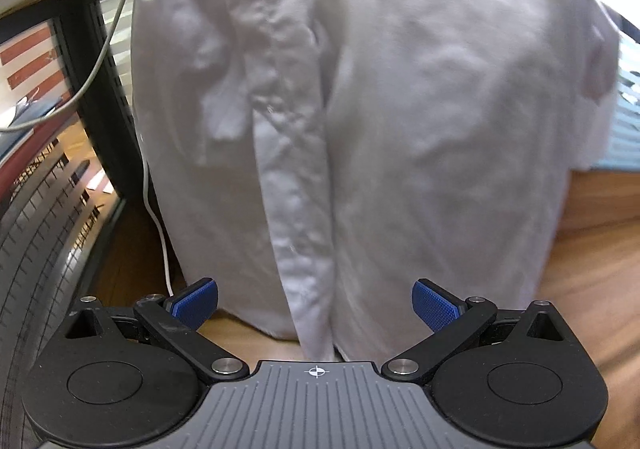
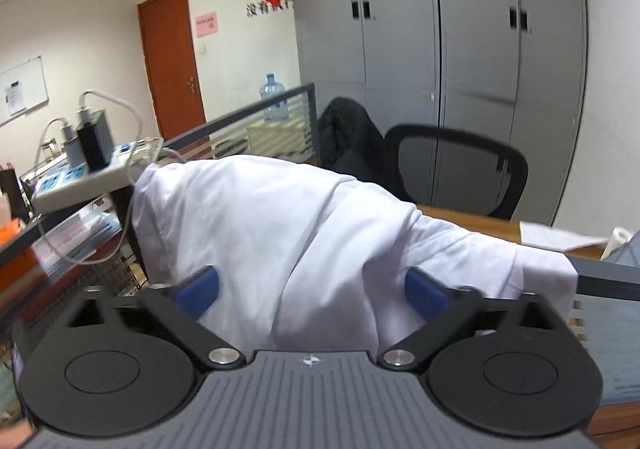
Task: Fold clothes
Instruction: 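Close the left gripper on the shirt hem while the right gripper grasps the shirt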
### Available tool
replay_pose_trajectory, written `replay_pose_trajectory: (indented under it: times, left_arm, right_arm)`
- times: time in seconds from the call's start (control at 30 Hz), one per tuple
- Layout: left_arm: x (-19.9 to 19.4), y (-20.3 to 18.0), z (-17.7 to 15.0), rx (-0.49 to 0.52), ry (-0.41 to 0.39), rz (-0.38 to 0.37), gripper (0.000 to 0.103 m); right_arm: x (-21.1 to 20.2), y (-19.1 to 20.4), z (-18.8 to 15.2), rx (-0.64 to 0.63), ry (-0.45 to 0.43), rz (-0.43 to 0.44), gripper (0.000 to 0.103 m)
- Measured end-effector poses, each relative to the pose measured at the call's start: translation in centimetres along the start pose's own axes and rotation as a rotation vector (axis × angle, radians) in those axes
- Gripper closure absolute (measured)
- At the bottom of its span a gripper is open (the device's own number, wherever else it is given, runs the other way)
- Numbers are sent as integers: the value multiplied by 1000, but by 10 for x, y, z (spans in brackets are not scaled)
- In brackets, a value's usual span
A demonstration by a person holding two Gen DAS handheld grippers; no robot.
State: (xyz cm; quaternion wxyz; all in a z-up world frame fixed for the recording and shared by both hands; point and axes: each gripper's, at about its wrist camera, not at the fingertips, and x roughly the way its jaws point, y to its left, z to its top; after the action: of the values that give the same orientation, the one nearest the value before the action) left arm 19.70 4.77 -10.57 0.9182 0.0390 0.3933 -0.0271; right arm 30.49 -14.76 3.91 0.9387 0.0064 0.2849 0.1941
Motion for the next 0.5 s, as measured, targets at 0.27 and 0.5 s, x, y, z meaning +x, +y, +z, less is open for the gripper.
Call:
replay_pose_trajectory:
  times: [0.27, 0.5]
  left_arm:
    - [-37, 7, -30, -18, -1, -15, 0]
    - [-63, 30, -32, -58, -31, 20, 0]
  right_arm:
    - [-14, 1, -7, 40, -39, 80, 92]
    - [-72, 19, -28, -18, -55, 140, 98]
